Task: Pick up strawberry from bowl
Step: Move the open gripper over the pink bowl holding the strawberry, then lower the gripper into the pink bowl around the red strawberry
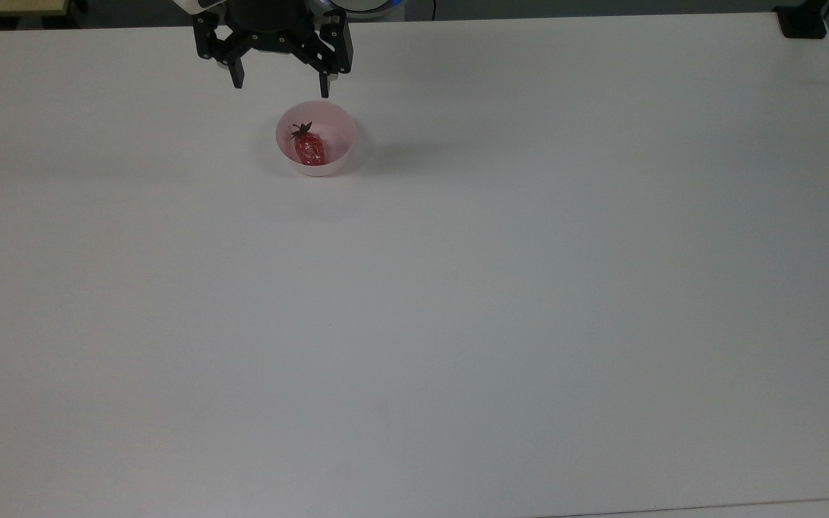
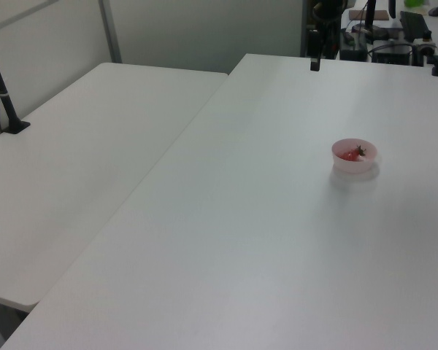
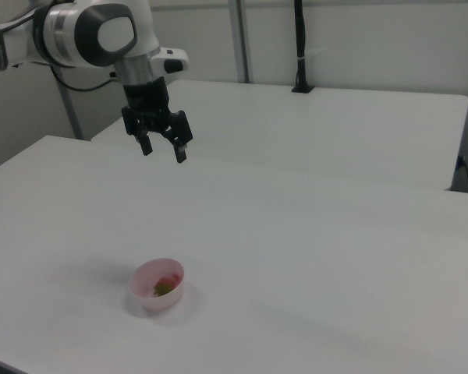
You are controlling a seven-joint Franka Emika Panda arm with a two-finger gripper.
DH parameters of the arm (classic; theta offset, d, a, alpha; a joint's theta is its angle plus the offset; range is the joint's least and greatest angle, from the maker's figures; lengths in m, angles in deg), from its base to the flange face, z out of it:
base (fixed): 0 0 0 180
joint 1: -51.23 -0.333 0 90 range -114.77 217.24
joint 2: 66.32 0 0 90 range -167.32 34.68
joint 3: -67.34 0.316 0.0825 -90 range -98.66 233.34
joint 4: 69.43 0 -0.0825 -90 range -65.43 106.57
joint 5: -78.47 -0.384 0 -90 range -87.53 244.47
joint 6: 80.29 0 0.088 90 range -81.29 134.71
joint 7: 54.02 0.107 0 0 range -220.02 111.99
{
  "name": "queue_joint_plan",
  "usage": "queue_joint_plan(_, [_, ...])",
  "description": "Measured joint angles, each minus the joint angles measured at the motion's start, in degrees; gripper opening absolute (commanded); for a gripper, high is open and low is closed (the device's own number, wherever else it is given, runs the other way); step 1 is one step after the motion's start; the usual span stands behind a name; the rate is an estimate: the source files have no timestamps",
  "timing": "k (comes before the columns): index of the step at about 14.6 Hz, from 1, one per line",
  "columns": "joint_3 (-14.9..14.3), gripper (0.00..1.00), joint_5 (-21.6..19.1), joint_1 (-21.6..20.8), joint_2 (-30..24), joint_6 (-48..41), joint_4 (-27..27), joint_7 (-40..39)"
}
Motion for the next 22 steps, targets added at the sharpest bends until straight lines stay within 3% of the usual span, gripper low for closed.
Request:
queue_joint_plan(10, [-0.01,1.0,0.0,0.7,0.08,0.0,0.0,-0.45])
queue_joint_plan(13, [0.05,1.0,0.0,0.69,-0.04,-1.49,1.15,-5.04])
queue_joint_plan(17, [0.36,0.88,0.73,0.33,-2.01,-1.15,12.51,-10.73])
queue_joint_plan(19, [0.63,0.8,3.18,0.28,-1.83,2.35,17.72,-12.12])
queue_joint_plan(21, [0.71,0.78,5.77,0.28,-0.37,7.63,23.72,-18.37])
queue_joint_plan(22, [0.73,0.74,6.18,0.28,0.22,8.45,24.16,-20.98])
